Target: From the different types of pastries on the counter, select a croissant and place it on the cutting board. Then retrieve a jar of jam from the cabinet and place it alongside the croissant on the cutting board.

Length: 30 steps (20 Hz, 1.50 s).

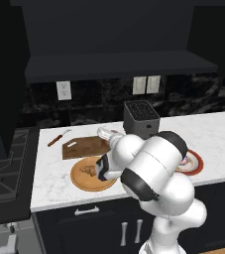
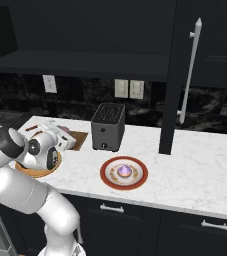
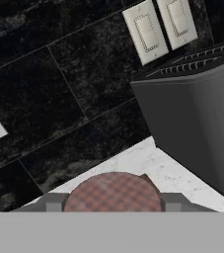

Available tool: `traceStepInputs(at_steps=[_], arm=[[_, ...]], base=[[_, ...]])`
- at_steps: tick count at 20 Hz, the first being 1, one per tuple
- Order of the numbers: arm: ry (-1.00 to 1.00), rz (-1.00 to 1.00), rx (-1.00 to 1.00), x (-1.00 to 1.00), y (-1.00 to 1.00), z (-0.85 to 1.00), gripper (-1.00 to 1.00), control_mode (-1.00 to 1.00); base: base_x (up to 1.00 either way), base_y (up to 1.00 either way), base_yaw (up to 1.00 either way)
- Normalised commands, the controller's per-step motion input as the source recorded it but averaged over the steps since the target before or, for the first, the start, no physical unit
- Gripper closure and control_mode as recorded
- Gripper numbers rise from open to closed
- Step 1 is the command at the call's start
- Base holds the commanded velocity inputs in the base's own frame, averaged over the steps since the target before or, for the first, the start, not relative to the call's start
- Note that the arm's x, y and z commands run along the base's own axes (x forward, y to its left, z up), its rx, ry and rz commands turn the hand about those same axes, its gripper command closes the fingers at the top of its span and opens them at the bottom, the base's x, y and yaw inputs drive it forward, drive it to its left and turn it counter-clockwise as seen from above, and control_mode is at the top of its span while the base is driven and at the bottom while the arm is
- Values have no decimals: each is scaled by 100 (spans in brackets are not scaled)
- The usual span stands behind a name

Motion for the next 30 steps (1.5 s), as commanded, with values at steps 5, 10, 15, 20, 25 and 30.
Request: traceStepInputs(at_steps=[5, 10, 15, 20, 25, 30], arm=[[-8, 0, -4, 5, 20, -29, 100, -100], [-34, 1, -4, 33, -4, -26, 100, -100], [-17, 6, -2, 29, -31, -20, 100, -100], [4, 3, 0, 3, -40, -29, 100, -100], [0, 8, 0, 7, -78, -19, 100, -100], [1, 0, 0, 0, 0, -12, 100, -100]], base=[[0, 0, 0], [0, 0, 0], [0, 0, 0], [0, 0, 0], [0, 0, 0], [0, 0, 0]])
